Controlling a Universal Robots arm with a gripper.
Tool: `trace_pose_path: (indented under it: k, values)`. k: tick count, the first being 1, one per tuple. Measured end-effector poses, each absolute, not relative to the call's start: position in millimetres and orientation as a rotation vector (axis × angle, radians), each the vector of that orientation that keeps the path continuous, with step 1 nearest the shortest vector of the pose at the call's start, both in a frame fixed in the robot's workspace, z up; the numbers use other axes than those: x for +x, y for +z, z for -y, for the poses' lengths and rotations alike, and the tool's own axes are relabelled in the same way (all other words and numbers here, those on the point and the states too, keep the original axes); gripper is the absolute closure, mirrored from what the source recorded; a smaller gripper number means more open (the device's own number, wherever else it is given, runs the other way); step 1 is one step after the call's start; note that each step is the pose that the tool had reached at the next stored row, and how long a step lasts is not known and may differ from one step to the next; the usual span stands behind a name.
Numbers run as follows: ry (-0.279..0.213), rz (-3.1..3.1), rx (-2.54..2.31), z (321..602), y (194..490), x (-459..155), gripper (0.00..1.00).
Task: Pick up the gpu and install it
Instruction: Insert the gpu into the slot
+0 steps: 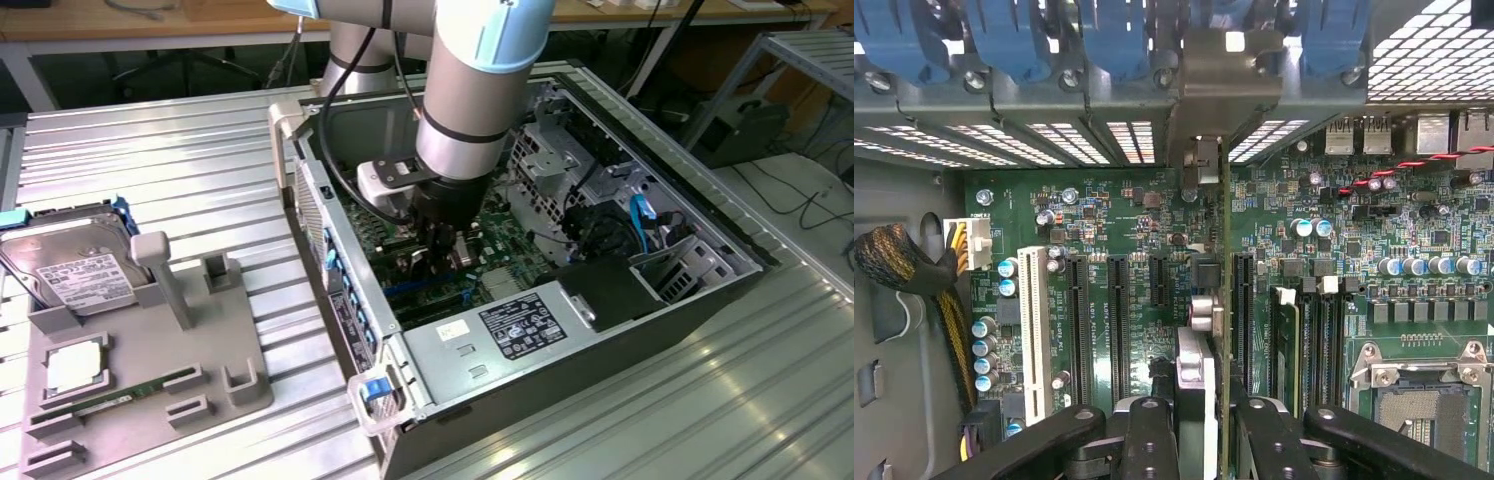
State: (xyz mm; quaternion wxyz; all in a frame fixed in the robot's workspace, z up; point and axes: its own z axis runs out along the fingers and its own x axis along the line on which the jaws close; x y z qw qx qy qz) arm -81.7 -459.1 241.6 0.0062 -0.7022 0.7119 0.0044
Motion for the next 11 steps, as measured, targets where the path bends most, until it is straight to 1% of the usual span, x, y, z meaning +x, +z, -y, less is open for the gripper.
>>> trace_pose_path:
  k: [5,9,11]
  values:
    - [0.019,-2.23,-2.2,456.5,237.1,-82.2,0.71]
    - [0.019,-2.23,-2.2,457.3,239.9,-82.2,0.71]
    - [0.02,-2.231,-2.201,457.4,234.8,-82.3,0.71]
